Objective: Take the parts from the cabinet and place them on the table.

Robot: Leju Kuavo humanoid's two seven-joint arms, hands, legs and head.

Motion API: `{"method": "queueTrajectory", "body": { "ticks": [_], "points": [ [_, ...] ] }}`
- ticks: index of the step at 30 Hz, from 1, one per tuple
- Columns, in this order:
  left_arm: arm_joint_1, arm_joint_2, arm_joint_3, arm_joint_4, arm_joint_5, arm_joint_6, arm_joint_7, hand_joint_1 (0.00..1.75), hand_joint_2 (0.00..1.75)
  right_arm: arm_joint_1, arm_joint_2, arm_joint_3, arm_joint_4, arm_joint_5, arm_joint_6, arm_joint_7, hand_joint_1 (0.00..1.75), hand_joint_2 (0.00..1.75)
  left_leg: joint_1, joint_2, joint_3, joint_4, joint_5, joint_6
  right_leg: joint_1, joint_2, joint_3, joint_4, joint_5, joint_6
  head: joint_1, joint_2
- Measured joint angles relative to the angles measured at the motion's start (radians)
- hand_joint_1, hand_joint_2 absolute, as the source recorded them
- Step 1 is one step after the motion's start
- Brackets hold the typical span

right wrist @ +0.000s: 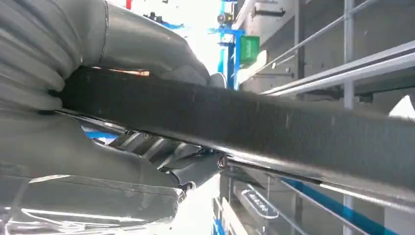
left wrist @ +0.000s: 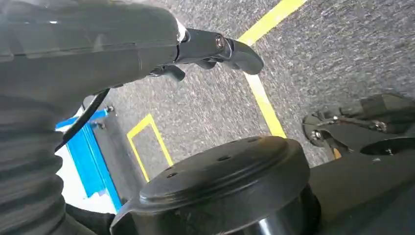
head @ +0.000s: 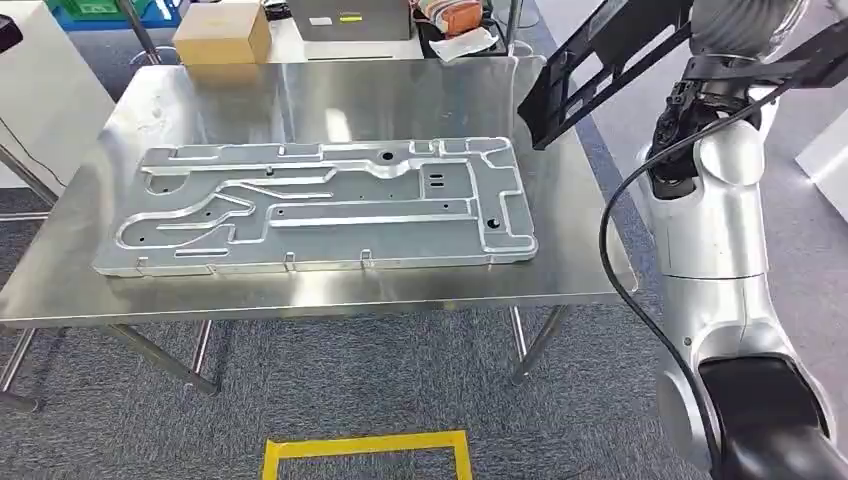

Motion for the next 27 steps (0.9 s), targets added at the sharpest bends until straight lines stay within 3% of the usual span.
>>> {"method": "queueTrajectory", "body": {
  "ticks": [1,2,3,4,6,13,15,18,27],
  "points": [
    [0.0,0.002,0.0,0.0,0.0,0.0,0.0,0.0,1.75,-0.001,0.0,0.0,0.001,0.0,0.0,0.0,1.75,1.75,0.006,-0.005,0.004,0.009,-0.011,-0.009,-0.004,0.001,0.03,-0.058,0.003,0.009,0.0,0.0],
    [-0.002,0.01,0.0,0.002,0.0,0.0,0.0,0.0,1.75,-0.002,-0.002,0.001,0.008,0.0,0.002,0.003,1.75,1.75,-0.003,-0.01,-0.005,0.013,-0.017,-0.019,0.008,0.008,0.033,-0.056,-0.013,0.007,0.004,0.0],
    [-0.002,0.01,0.0,0.002,0.0,0.0,0.0,0.0,1.75,-0.006,-0.003,0.003,0.011,0.0,0.005,0.006,1.75,1.75,-0.003,-0.01,-0.011,0.02,-0.019,-0.027,0.007,0.009,0.039,-0.077,-0.031,-0.015,0.003,0.0],
    [-0.002,0.01,0.0,0.002,0.0,0.0,0.0,0.0,1.75,-0.002,-0.003,0.003,0.013,-0.001,0.005,0.011,1.75,1.75,-0.003,-0.01,-0.012,0.018,-0.02,-0.028,0.005,0.009,0.035,-0.074,-0.029,-0.021,0.002,0.0],
    [-0.001,0.011,-0.001,0.002,0.0,0.0,0.0,0.0,1.75,0.001,-0.003,0.004,0.022,0.003,0.006,0.016,1.75,1.75,-0.005,-0.008,-0.013,0.011,-0.024,-0.011,0.003,0.012,0.033,-0.075,-0.029,-0.024,0.003,0.0],
    [-0.002,0.011,-0.002,0.002,0.0,-0.003,0.001,0.0,1.75,-0.002,-0.006,0.031,0.075,0.054,0.023,0.048,1.75,1.75,-0.005,-0.004,-0.002,-0.003,-0.021,-0.008,0.01,0.023,0.033,-0.074,-0.033,-0.043,0.003,0.0],
    [-0.002,0.011,-0.003,0.002,0.001,-0.004,0.001,0.0,1.75,-0.006,-0.006,0.037,0.087,0.065,0.024,0.052,1.75,1.75,-0.004,-0.004,-0.002,-0.004,-0.019,-0.014,0.012,0.023,0.033,-0.073,-0.032,-0.046,0.003,0.0],
    [-0.002,0.011,-0.005,0.002,0.004,-0.004,0.001,0.0,1.75,-0.013,-0.006,0.057,0.106,0.1,0.039,0.071,1.75,1.75,-0.003,-0.004,-0.003,-0.005,-0.017,-0.033,0.012,0.023,0.034,-0.073,-0.031,-0.048,0.003,0.0],
    [-0.003,0.01,-0.01,0.002,0.014,0.002,0.009,0.0,1.75,-0.026,0.004,0.106,0.176,0.151,0.071,0.091,1.75,1.75,-0.005,-0.004,-0.007,0.004,-0.016,-0.035,0.01,0.022,0.036,-0.073,-0.025,-0.04,0.003,0.0]
  ]
}}
